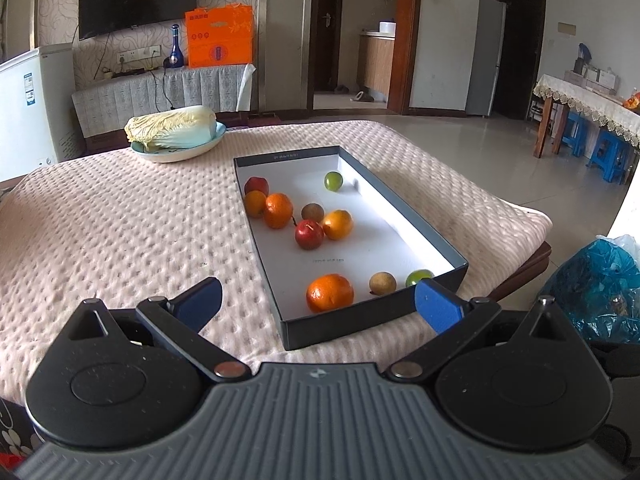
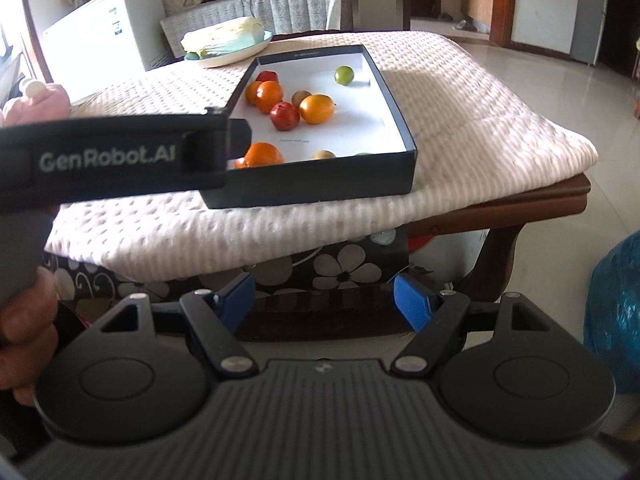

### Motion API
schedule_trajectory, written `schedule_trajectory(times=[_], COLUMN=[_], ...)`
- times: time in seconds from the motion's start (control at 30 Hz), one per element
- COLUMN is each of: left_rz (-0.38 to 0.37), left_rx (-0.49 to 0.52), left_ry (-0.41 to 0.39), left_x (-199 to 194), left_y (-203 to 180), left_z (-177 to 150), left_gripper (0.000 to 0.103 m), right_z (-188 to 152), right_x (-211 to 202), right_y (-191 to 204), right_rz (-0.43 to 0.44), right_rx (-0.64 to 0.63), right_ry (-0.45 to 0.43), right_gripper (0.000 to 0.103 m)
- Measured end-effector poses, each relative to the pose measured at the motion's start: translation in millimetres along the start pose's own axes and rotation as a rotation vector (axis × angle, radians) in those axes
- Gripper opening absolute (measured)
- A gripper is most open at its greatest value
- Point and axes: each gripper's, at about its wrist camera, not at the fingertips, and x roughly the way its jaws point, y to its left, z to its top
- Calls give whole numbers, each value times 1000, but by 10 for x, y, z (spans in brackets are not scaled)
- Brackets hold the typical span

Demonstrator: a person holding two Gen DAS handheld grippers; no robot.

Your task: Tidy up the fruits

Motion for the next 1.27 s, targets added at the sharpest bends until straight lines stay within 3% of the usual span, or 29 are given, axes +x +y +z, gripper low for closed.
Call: schedule_trajectory(times=[0.93,1.13,1.27], left_rz=[19,16,-30], left_rx=[-4,48,29], left_ry=[20,13,-7], left_x=[43,13,-47], left_y=[4,-57,-18], left_z=[15,-17,-3], left_gripper=[103,103,103], right_z=[-6,-3,-6], right_x=[20,29,22], right_y=[-12,-20,-19], right_rz=[1,-10,-7], right_rx=[-4,5,8], right_ry=[14,16,10], right_gripper=[79,79,79])
